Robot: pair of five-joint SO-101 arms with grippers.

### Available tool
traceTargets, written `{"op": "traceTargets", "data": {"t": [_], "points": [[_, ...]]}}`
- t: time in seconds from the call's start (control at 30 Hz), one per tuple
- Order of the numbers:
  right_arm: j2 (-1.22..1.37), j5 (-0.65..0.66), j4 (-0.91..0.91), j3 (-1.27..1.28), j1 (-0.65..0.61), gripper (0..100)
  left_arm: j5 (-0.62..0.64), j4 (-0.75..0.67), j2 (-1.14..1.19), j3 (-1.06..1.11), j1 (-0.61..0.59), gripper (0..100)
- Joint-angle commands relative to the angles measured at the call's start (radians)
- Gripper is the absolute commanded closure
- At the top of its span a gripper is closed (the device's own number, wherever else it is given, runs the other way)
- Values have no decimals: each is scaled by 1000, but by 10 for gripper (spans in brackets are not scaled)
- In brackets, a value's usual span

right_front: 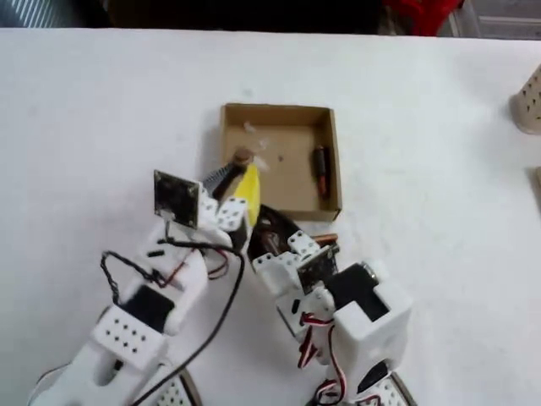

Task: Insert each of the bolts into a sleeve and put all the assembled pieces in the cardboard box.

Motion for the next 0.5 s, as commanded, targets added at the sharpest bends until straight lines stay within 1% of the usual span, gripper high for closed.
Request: {"op": "traceTargets", "data": {"t": [0.0,0.23,0.37,0.4,0.47], "points": [[-1,-11,-10,3,-8,982,11,38,-68,-49,39,978],[-1,-11,-10,3,-8,982,11,91,-87,-46,39,978],[-1,-11,-10,3,-8,982,11,89,-96,14,39,978],[-1,-11,-10,3,-8,982,11,78,-97,29,39,978],[-1,-11,-10,3,-8,982,11,6,-97,58,39,977]]}}
